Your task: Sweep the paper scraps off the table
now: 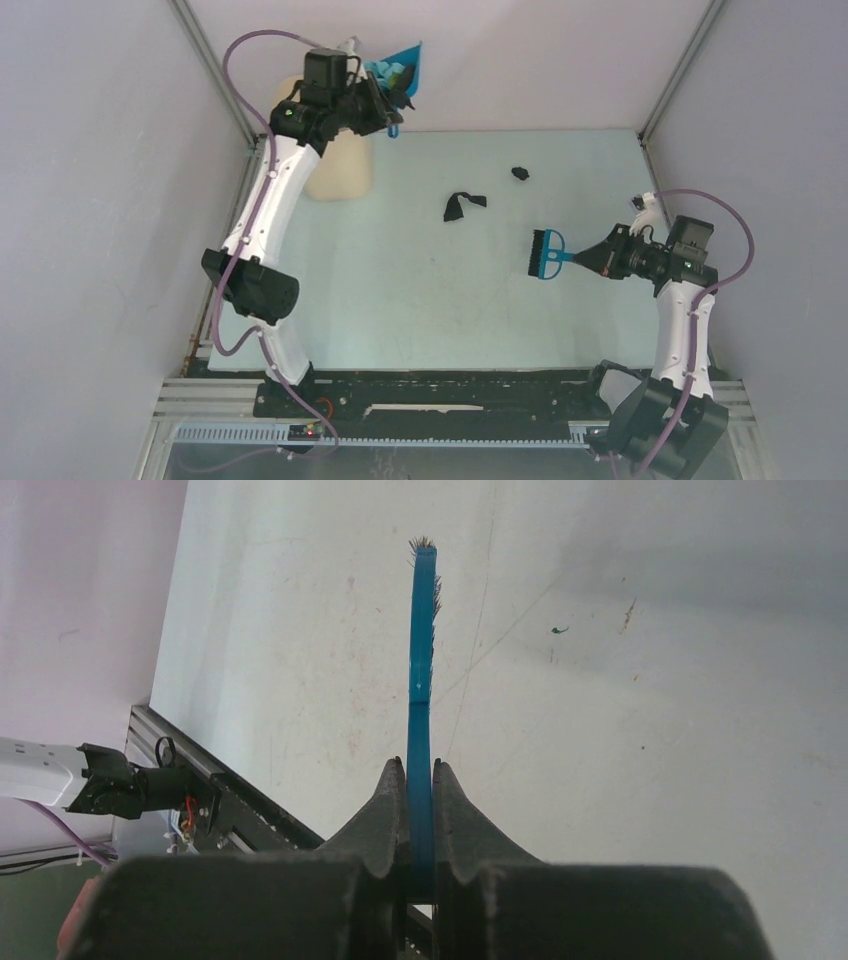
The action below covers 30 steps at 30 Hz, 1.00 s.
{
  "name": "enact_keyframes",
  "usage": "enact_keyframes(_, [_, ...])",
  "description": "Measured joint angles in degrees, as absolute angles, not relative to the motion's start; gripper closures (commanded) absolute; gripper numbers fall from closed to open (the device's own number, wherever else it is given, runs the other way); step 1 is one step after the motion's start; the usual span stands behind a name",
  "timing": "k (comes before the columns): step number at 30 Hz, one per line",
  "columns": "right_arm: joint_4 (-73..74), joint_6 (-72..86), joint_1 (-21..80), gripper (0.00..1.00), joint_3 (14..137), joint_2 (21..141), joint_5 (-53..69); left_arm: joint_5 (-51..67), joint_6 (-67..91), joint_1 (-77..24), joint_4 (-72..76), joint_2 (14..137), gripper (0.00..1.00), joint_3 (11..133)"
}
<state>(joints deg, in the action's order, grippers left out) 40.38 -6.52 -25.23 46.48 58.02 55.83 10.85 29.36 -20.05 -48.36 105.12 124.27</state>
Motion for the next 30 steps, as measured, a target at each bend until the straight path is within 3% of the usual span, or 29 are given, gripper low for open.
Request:
enact_keyframes(5, [40.4, -6.5, -25.5, 1.0, 46.5, 57.3, 55.9, 15.8, 34.9, -13.0, -41.9, 104.9, 0.98, 122.3])
enact_keyframes(12, [40.4, -6.5, -25.6, 1.0, 46.5, 57.2, 55.9, 27.6, 59.8, -1.4, -8.6, 98.4, 0.97, 90.7])
enact_keyframes(16, [40.4, -6.5, -25.8, 1.0, 46.5, 57.1, 55.9, 31.5, 75.2, 1.4, 10.1, 99.4, 0.96, 79.0])
enact_keyframes(23, [40.4, -6.5, -25.8, 1.0, 46.5, 57.0, 55.9, 35.4, 89.3, 1.3, 31.3, 100.2, 0.96, 76.2])
enact_keyframes(30, [40.4, -6.5, -25.8, 1.0, 46.4, 57.0, 55.9, 36.6, 92.5, 1.3, 37.1, 100.2, 0.96, 76.0])
